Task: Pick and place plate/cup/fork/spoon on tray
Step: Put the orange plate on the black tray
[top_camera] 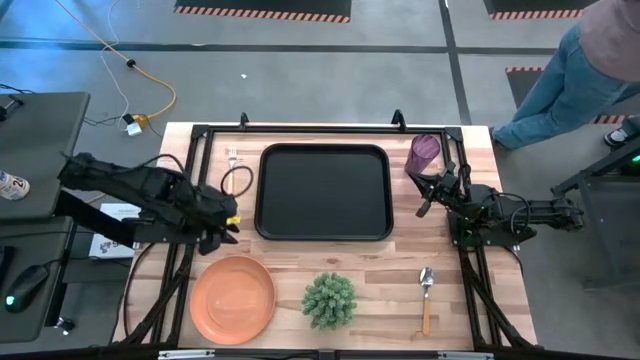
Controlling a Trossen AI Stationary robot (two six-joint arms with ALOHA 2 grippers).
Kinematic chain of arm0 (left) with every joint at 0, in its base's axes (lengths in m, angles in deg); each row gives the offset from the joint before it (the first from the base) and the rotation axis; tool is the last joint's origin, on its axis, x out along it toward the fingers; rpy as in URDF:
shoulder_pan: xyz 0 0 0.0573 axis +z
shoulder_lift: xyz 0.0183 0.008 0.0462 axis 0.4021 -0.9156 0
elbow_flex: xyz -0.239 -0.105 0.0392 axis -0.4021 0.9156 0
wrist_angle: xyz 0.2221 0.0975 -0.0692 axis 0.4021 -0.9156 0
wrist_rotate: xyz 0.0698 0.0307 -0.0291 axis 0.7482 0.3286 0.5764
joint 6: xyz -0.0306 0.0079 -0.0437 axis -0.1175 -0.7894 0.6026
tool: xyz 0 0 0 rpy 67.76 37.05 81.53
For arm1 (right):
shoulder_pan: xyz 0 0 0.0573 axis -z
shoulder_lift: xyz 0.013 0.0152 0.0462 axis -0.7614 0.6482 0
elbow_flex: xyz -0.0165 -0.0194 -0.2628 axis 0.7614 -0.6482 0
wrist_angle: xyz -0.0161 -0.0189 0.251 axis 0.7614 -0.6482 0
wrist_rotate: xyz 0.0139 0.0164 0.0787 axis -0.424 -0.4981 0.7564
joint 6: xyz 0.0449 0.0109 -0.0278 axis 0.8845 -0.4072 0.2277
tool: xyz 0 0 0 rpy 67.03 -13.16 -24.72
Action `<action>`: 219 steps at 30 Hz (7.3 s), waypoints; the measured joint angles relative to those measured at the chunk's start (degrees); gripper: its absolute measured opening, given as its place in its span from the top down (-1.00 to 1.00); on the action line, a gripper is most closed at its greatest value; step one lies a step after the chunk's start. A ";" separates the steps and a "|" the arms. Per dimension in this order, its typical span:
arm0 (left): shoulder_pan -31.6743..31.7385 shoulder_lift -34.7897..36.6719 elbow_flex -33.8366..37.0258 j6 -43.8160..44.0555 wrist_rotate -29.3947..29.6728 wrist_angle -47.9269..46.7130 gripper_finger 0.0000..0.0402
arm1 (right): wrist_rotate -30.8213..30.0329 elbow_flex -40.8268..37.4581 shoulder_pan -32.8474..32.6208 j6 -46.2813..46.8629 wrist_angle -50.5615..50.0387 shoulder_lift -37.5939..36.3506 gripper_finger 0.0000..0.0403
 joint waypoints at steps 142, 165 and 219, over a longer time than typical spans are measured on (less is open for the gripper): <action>24.86 -6.91 4.13 11.45 20.87 8.62 1.00 | 0.02 0.02 0.02 0.00 0.00 0.02 1.00; 45.69 -31.94 -16.11 -6.81 11.00 16.50 1.00 | 0.02 0.00 0.02 0.00 0.00 0.02 1.00; 46.84 -54.87 -20.98 -9.52 1.99 18.90 1.00 | 0.02 0.00 0.00 0.00 0.00 0.00 1.00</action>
